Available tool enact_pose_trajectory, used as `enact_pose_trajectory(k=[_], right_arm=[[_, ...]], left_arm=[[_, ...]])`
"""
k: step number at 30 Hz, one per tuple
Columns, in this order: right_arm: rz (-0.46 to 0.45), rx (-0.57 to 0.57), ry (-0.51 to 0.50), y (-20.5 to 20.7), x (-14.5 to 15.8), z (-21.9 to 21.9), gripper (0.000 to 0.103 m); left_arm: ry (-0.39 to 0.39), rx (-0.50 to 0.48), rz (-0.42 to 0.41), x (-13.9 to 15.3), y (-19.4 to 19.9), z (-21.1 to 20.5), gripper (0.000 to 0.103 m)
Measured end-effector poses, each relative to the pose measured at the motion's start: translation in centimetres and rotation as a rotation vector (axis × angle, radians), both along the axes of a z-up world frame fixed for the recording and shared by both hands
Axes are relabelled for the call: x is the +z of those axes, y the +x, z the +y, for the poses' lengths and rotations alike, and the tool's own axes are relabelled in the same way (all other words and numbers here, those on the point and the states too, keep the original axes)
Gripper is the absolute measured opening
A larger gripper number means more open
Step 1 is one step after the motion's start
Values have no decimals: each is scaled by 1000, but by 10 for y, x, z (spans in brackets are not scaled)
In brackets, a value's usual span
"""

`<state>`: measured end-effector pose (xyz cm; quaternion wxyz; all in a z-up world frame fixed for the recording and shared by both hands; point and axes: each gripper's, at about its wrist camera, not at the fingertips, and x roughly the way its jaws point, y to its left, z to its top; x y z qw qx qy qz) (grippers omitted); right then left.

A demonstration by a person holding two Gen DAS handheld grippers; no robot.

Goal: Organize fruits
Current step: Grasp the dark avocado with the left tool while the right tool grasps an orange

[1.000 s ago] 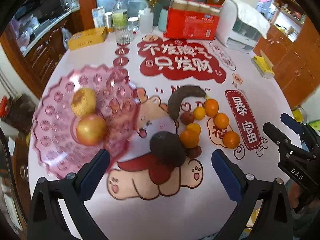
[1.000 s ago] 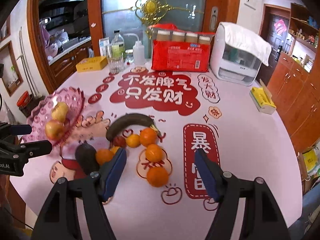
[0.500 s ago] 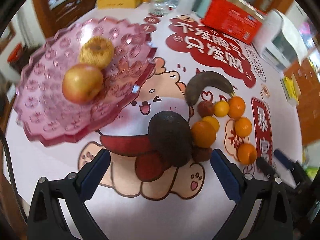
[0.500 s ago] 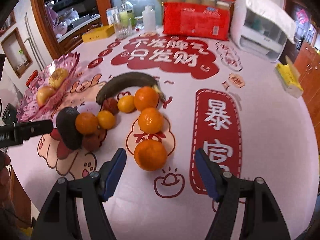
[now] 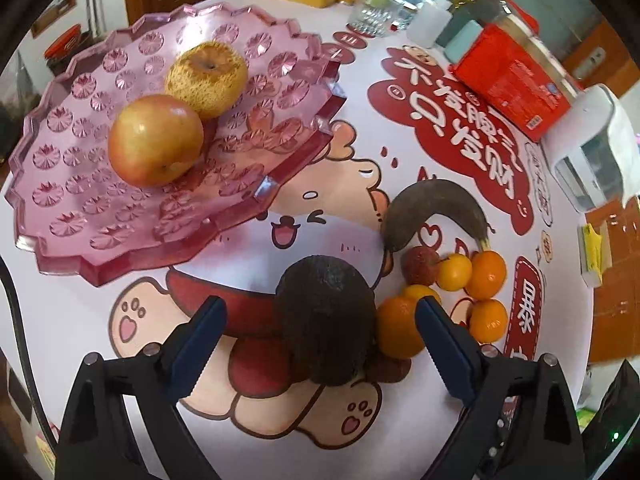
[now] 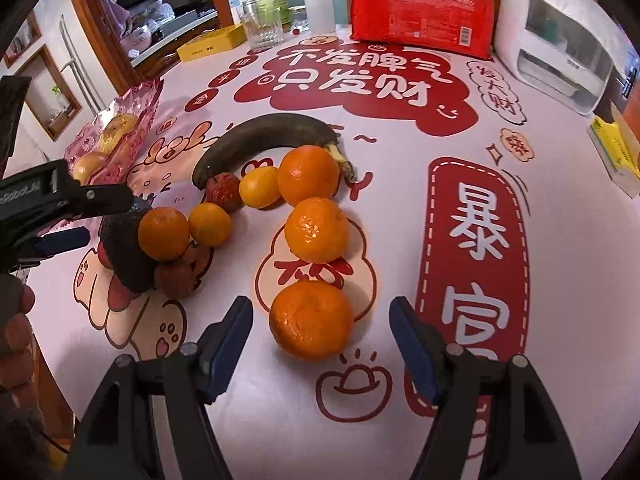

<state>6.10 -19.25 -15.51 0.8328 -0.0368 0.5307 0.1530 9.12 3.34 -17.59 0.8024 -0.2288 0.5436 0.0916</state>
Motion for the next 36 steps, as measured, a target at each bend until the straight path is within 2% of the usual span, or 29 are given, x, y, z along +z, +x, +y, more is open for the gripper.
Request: enact_pose_trajectory(k=[10,17,21,23,26,29,36], right_arm=[[34,34,4,7,-12,6,66],[53,38,4,8,-16,6,46],[52,39,2,8,-16,8,45],[51,38,-3,7,-16,8,45],[49,34,-10,7,-15,8,45],[47,31,-12,6,-13,8,45],[34,36,-14,2,-8,9,45]], left_arm=[[-31,78,34,-24,10,9,92],[-54,83,65,-36,11,13,88],[-56,49,57,-36,11,11,82],[-56,20,49,-34,10,9,75],[-32,-45,17,-28,9,0,58],[11,-81,10,-24,7,-8,56],[31,-116,15,-22,-2,-5,56]])
